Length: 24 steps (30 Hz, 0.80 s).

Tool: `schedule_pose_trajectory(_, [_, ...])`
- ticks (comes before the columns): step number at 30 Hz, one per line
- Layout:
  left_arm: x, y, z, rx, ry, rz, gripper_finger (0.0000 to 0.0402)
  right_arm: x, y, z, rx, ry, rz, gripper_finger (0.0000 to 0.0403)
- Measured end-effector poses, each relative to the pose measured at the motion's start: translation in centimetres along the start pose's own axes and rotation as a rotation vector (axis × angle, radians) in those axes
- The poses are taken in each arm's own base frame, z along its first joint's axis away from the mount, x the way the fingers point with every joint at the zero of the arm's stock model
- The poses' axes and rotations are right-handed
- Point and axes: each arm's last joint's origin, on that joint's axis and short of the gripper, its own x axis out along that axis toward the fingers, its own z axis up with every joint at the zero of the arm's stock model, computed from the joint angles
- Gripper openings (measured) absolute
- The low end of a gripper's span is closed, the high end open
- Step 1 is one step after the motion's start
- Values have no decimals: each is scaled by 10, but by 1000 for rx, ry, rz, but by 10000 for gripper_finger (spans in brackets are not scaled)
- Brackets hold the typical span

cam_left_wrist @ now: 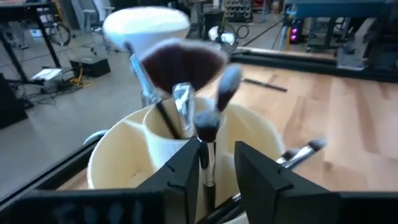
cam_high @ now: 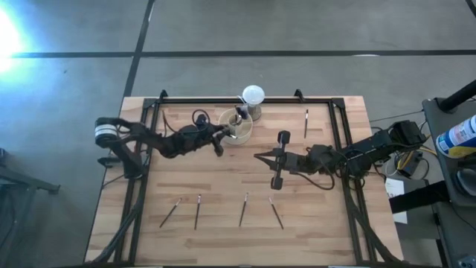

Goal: Put items in baskets/containers
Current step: Put the black blush brush into the white organizer, then put the black eyeshadow brush into the white organizer

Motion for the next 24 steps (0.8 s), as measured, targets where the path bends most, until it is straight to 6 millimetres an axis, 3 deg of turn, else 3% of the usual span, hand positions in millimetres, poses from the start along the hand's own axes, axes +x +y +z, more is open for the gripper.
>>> schedule_pose_trajectory(11, [-12,-9,21,13,-49,-87,109,0,1,-2,10,16,6,8])
schedule_pose_trajectory(19, [-17,-19,36,44,-61,-171,81,0,1,-2,22,21,8,8])
schedule_pose_trajectory(24, [-17,-29,42,82,-64,-104,83,0,1,-3,36,35,13,8])
